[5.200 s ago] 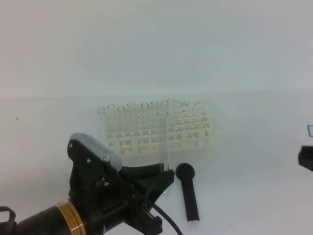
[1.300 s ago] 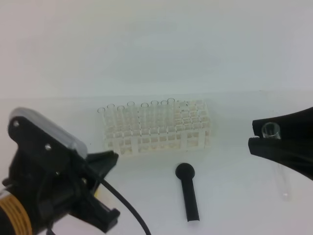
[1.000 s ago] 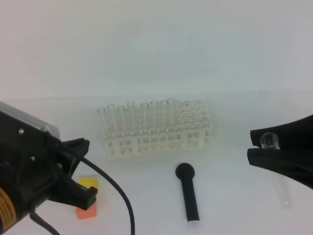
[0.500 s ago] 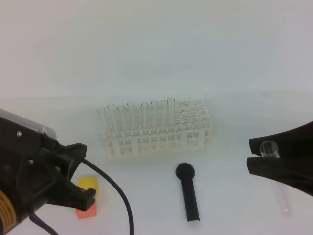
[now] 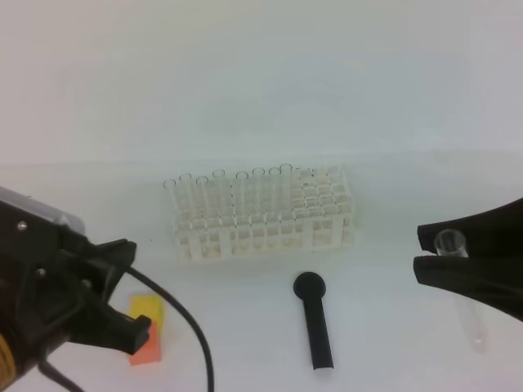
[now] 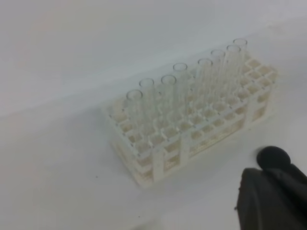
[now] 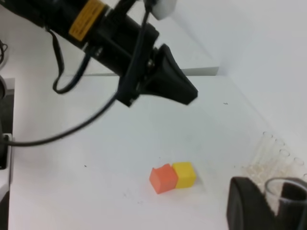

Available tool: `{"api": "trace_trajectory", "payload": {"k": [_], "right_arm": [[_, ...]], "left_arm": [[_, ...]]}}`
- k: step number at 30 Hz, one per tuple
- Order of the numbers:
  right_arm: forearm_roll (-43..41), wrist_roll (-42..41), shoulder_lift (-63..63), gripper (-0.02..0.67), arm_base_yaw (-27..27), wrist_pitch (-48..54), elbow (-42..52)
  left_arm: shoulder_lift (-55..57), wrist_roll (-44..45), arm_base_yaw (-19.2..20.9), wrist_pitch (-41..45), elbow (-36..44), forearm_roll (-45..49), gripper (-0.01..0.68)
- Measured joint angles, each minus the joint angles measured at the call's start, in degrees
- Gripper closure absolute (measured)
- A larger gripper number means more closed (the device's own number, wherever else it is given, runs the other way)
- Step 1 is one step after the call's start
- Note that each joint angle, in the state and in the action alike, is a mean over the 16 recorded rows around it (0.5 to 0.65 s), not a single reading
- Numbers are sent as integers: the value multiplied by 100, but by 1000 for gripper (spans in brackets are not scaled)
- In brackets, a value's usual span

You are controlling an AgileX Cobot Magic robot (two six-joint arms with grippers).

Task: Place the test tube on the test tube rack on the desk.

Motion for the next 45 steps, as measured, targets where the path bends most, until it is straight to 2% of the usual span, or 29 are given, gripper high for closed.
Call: {"api": "trace_trajectory", "payload": {"k": [4, 7, 20, 25, 33, 42, 45], "right_arm": [[-8, -13, 0, 526, 0, -8, 0], [-13, -15, 0, 526, 0, -13, 0], [-35, -15, 0, 526, 0, -41, 0], [-41, -15, 0, 526, 0, -71, 3], [-46, -15, 0, 526, 0, -127, 7], [-46, -15, 0, 526, 0, -152, 9], [-57, -15, 0, 526, 0, -152, 10]], "left_arm": [[-470, -5, 126, 35, 159, 20, 673], [-969, -9, 377, 72, 358, 28, 673], [-3587, -10, 2213, 426, 1636, 25, 674], [-4268, -9, 2707, 557, 2135, 34, 674], [-4708, -9, 3089, 866, 2716, 78, 674], [-4709, -9, 3121, 1501, 2886, 162, 674], [-4729, -10, 3120, 1660, 2918, -83, 674]]}}
